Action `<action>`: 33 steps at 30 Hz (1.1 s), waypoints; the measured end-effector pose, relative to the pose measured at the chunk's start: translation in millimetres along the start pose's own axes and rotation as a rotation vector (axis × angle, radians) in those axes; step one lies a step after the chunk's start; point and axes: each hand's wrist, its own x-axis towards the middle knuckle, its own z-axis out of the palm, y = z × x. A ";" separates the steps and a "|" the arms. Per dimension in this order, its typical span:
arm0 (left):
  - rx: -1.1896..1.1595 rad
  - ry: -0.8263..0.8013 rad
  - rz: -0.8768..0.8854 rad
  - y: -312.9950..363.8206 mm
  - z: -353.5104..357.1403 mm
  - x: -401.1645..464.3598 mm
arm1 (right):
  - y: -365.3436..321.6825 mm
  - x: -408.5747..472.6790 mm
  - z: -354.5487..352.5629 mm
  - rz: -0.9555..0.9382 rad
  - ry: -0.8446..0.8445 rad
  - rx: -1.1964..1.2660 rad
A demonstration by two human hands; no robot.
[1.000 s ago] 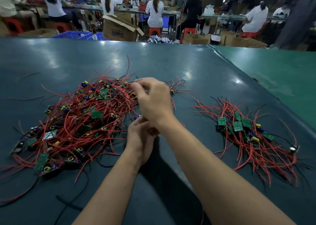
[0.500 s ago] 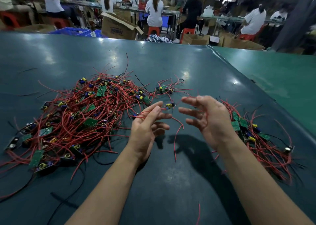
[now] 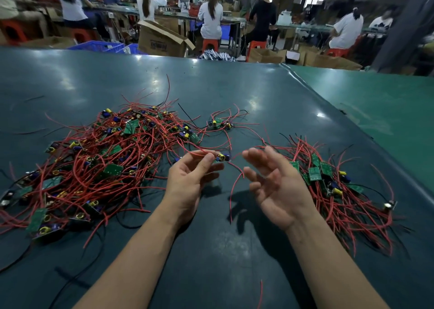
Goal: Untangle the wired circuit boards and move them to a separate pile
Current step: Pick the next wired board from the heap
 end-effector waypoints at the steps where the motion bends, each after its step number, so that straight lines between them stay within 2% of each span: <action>1: -0.024 0.007 0.004 0.1 0.9 0.2 | 0.3 1.1 -0.8 -0.016 0.002 0.064; 5: -0.081 0.048 -0.011 1.4 1.8 2.5 | 9.0 3.3 -0.4 -0.052 -0.123 0.170; 7: -0.107 0.043 -0.024 2.8 1.5 3.1 | 14.1 5.6 0.1 -0.081 -0.102 0.025; 9: -0.108 0.018 -0.039 3.9 1.4 2.4 | 18.6 7.8 -0.1 -0.112 0.004 -0.195; 11: -0.063 -0.004 -0.052 4.5 2.2 0.1 | 22.8 9.0 -2.3 -0.101 0.026 -0.296; 15: 0.057 0.012 -0.049 2.5 4.2 -4.5 | 23.1 9.6 -6.3 -0.117 -0.010 -0.321; 20: 0.168 -0.111 -0.062 2.5 0.8 -7.0 | 22.5 9.1 -5.4 -0.051 -0.054 -0.292; 22: 0.229 -0.110 -0.027 1.0 -1.6 -7.0 | 20.8 8.8 -5.8 -0.041 -0.070 -0.269; 26: 0.272 -0.059 -0.033 -2.5 -1.7 -2.6 | 26.1 12.0 -5.3 -0.123 0.023 -0.268; 29: 0.234 -0.129 -0.046 -2.3 -1.5 -1.6 | 27.2 14.5 -2.9 -0.198 0.067 -0.249; 33: 0.379 -0.219 0.015 -3.0 -3.1 -2.2 | 25.4 16.8 -3.3 -0.223 0.113 -0.173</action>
